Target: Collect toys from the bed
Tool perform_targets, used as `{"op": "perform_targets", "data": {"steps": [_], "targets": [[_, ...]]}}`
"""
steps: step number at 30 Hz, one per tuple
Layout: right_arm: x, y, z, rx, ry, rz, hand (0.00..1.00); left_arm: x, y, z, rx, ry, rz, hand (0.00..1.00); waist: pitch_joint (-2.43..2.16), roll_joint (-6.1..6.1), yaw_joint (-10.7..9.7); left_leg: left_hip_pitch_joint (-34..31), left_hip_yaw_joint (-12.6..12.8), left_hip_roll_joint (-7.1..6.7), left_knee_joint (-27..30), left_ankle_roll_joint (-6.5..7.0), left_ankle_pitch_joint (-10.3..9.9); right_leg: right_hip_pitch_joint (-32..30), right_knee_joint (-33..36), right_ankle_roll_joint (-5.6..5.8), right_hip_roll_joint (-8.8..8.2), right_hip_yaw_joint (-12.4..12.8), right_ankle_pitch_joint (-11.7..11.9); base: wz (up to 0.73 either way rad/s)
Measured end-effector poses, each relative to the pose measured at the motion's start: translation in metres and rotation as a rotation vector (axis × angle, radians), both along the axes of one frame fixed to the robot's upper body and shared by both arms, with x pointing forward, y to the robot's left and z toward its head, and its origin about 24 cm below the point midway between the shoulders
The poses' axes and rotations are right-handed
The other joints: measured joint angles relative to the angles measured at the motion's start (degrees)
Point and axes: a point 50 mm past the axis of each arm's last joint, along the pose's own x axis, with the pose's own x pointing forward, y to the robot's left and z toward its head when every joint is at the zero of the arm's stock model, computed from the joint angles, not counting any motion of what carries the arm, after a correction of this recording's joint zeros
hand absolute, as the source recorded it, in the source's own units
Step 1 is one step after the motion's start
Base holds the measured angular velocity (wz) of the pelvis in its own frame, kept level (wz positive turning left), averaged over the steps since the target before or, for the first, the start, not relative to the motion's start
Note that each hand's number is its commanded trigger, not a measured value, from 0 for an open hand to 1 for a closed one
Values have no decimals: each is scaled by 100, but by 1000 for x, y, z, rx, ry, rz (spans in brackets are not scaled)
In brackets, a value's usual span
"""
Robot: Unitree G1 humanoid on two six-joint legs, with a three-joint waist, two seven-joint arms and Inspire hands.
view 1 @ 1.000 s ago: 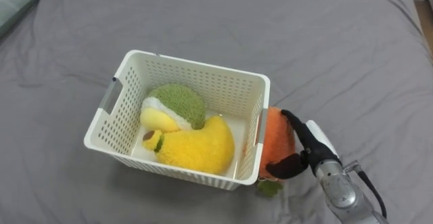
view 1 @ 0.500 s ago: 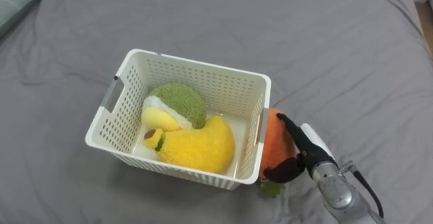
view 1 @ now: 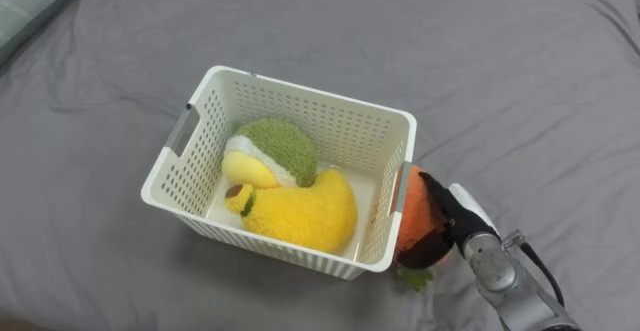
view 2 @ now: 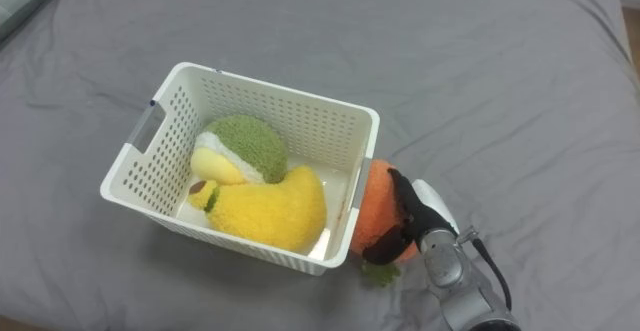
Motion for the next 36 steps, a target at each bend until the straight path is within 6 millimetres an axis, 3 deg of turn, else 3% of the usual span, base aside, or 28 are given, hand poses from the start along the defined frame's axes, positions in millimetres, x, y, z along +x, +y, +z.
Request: {"op": "perform_targets", "data": {"steps": [1, 2, 3, 9, 13, 26, 36], "targets": [[1, -1, -1, -5, 3, -9, 47, 1, -1, 0, 1, -3, -5, 0, 5, 7, 11, -4, -13, -1, 1, -1, 1, 0, 0, 0, -3, -24, 0, 6], [2, -2, -1, -9, 3, -13, 92, 1, -1, 0, 1, -5, -7, 0, 7, 10, 19, -4, -19, -2, 1, -1, 1, 2, 0, 0, -3, -28, 0, 5], [2, -3, -1, -14, 3, -20, 100, 1, -1, 0, 1, -5, -8, 0, 12, 18, 28, -4, -25, -2, 0, -1, 1, 4, 0, 0, -3, -34, 0, 3], [10, -8, 4, -41, -36, -67, 100, 3, -5, 0, 1, -4, -35, 0, 75, 113, 27, -11, -57, -5, -2, -1, 1, 8, -1, 0, -8, -96, 0, 1], [11, -14, 5, -39, -46, -111, 100, 4, -5, 0, 1, -5, -36, 0, 81, 122, 24, -23, -78, -5, -5, -2, 1, 6, -9, 0, -2, -109, 0, 0], [13, -18, 8, -28, -55, -136, 100, 5, -5, 0, 0, -6, -40, 0, 64, 131, -7, -52, -105, -15, -2, -4, 5, -19, -13, 0, -9, -101, 0, 0], [17, -22, 15, -18, -86, -146, 100, 3, -3, 0, 5, -7, -40, 0, 18, 86, -49, -28, -103, -22, 21, -7, 41, 0, 6, 0, -23, -92, 0, 0]]}}
